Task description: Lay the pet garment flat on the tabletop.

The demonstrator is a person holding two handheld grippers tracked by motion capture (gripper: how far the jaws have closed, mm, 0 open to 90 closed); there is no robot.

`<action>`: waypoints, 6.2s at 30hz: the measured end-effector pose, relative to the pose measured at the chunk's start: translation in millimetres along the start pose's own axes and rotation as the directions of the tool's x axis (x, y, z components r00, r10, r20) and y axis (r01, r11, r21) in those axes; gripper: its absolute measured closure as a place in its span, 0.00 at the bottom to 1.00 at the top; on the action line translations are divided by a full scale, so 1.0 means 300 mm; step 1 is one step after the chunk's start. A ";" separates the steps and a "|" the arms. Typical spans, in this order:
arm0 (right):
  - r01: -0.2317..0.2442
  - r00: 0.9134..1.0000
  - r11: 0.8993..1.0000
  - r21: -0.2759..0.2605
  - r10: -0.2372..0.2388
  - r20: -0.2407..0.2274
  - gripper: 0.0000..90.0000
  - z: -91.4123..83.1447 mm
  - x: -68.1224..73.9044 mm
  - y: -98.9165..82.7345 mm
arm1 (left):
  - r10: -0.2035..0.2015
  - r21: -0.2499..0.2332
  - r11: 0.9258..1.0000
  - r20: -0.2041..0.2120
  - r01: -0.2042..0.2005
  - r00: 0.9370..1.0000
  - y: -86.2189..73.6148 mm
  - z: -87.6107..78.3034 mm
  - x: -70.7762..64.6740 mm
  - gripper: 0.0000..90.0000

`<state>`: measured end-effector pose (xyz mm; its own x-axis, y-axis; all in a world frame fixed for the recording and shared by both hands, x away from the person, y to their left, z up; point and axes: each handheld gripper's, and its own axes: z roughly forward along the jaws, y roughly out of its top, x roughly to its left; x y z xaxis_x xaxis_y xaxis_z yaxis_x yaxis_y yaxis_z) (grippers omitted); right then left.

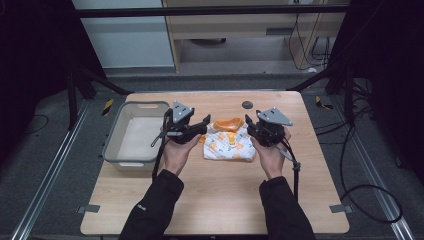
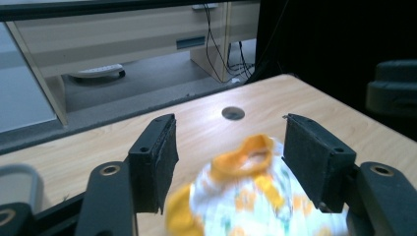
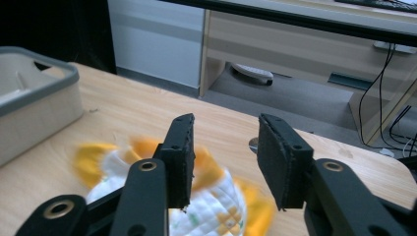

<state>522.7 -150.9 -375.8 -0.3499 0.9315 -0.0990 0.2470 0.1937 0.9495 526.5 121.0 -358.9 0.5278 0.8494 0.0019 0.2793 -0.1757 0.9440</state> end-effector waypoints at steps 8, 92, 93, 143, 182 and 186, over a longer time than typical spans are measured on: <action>0.040 0.996 0.997 0.070 -0.034 -0.086 0.58 -0.062 -0.045 -0.061 | 0.012 0.068 0.998 0.014 -0.013 1.000 -0.101 -0.043 0.026 0.39; 0.081 0.928 0.961 0.266 0.025 -0.373 0.89 -0.204 0.012 -0.160 | -0.042 0.263 0.965 0.225 -0.019 0.973 -0.191 -0.146 -0.061 0.97; 0.077 0.931 0.960 0.270 0.027 -0.363 0.89 -0.181 0.008 -0.160 | -0.054 0.272 0.962 0.212 -0.006 0.976 -0.197 -0.126 -0.051 0.97; 0.015 0.944 0.947 0.321 0.093 -0.318 0.47 -0.153 0.145 -0.426 | 0.136 0.358 0.913 0.190 -0.197 0.972 -0.496 -0.084 -0.154 0.67; -0.154 0.926 0.942 0.297 0.242 -0.289 0.88 -0.125 0.054 -0.382 | -0.055 0.291 0.956 0.279 -0.030 0.959 -0.396 -0.166 -0.080 0.95; -0.104 0.926 0.956 0.273 0.193 -0.326 0.87 -0.166 0.005 -0.358 | -0.085 0.268 0.963 0.275 0.009 0.958 -0.371 -0.193 -0.040 0.95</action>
<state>450.5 -185.8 -463.1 -0.5703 0.7995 0.1887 0.5191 0.1727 0.8371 442.6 159.2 -444.8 0.7021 0.6918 -0.1689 0.4886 -0.2954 0.8210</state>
